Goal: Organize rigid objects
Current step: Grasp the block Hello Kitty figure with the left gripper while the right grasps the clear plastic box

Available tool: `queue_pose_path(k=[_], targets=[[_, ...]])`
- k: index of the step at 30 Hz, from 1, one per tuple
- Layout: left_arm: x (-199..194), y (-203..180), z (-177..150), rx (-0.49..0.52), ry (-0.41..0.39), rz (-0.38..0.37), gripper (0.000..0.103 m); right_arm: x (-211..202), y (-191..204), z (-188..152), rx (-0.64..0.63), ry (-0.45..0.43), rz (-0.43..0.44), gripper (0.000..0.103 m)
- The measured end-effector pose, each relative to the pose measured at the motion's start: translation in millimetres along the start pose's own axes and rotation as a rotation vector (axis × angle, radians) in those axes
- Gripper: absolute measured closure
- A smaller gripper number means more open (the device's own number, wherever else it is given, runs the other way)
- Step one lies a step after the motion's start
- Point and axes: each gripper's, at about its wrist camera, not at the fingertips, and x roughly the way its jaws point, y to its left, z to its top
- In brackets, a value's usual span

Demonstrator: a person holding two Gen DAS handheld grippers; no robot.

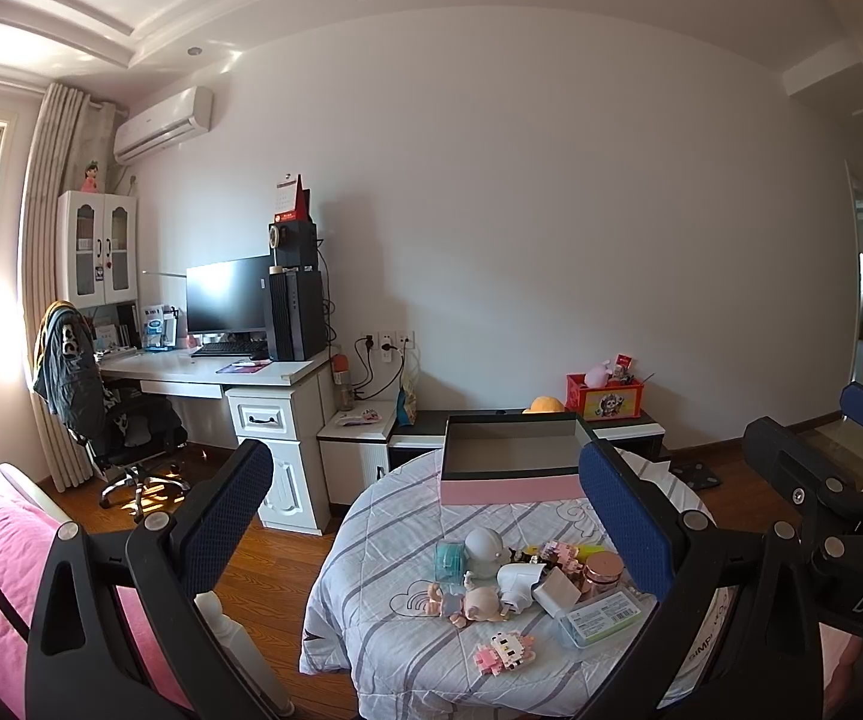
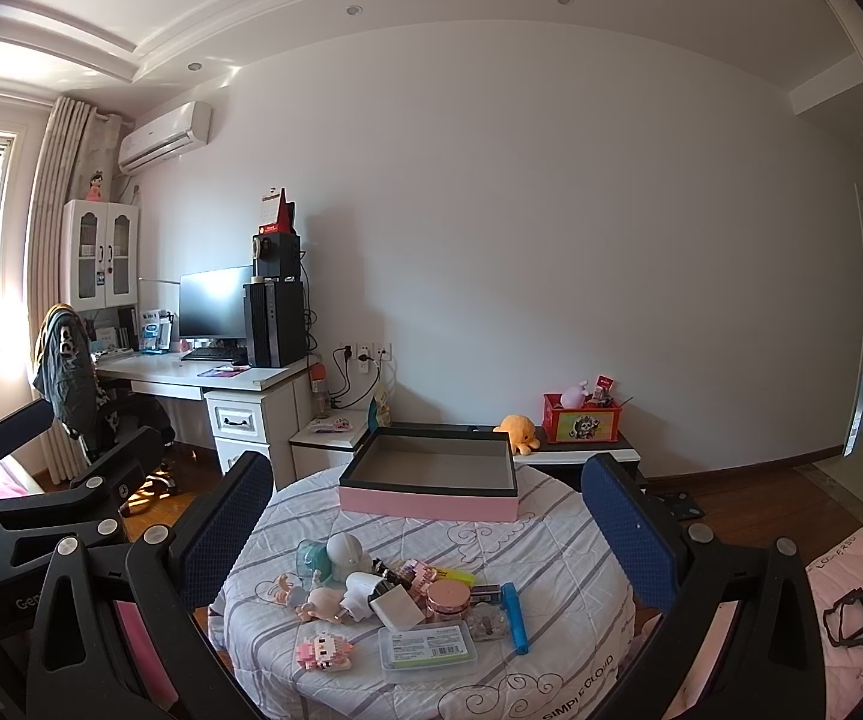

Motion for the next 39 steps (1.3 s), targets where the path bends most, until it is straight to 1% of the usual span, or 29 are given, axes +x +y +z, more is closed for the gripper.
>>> queue_pose_path(k=[11,17,20,23,25,27,31,32,35,37,39], targets=[[1,1,-2,-0.001,0.001,-0.006,0.0,1,1,0,0.0,0.002,0.001,0.0],[15,0,-12,0.006,0.036,-0.024,0.0,10,1,-9,0.009,0.037,0.008,0.0],[28,-4,-22,0.011,0.058,-0.034,0.0,22,-4,-19,0.016,0.061,0.015,0.0],[47,-8,-44,0.03,0.09,-0.061,0.0,41,-10,-37,0.016,0.108,0.02,0.0],[64,-10,-65,0.033,0.137,-0.074,0.0,56,-17,-53,0.021,0.151,0.024,0.0],[83,-13,-90,0.044,0.202,-0.096,0.0,73,-24,-70,0.028,0.206,0.024,0.0],[111,-18,-138,0.064,0.311,-0.109,0.0,100,-37,-109,0.035,0.297,0.015,0.0],[116,-20,-148,0.062,0.33,-0.126,0.0,106,-41,-119,0.04,0.318,0.011,0.0],[127,-28,-174,0.088,0.369,-0.179,0.0,121,-48,-145,0.052,0.379,0.024,0.0],[135,-33,-187,0.112,0.385,-0.183,0.0,127,-50,-157,0.054,0.4,0.028,0.0],[143,-36,-195,0.115,0.407,-0.195,0.0,134,-52,-166,0.061,0.42,0.044,0.0]])
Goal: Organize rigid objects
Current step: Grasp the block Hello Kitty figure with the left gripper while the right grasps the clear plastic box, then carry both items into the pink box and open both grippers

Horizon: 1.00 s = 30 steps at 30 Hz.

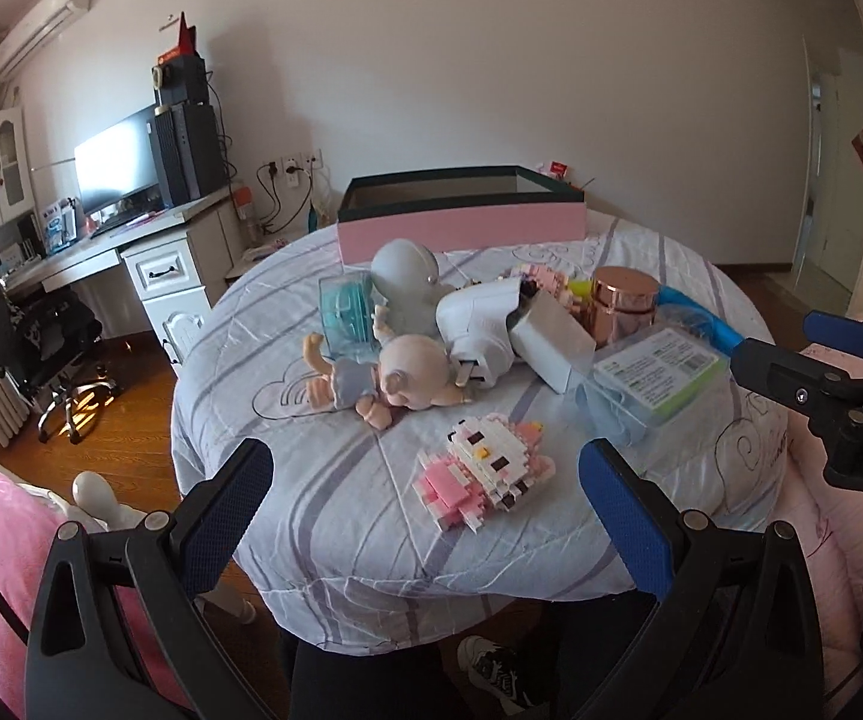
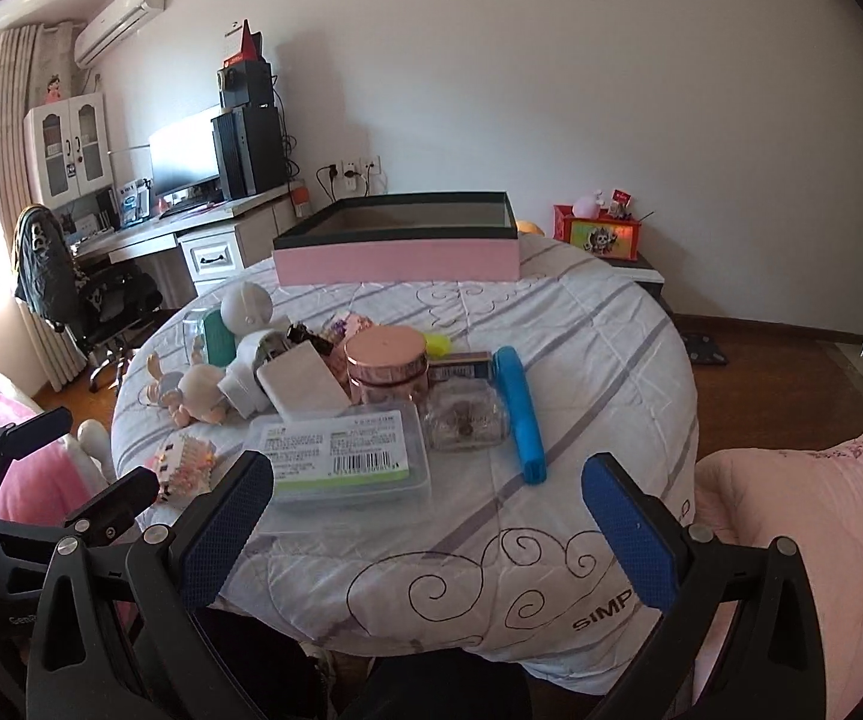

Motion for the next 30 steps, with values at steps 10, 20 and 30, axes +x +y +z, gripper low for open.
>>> queue_pose_path(k=[10,20,30], targets=[[40,11,-9,-0.029,0.045,-0.096,0.011,28,6,-11,-0.002,0.04,0.048,0.0],[61,9,1,-0.037,0.057,-0.153,0.059,45,24,-5,0.0,0.057,0.09,0.0],[66,17,7,-0.062,0.067,-0.162,0.059,71,32,-8,-0.013,0.123,0.114,0.0]])
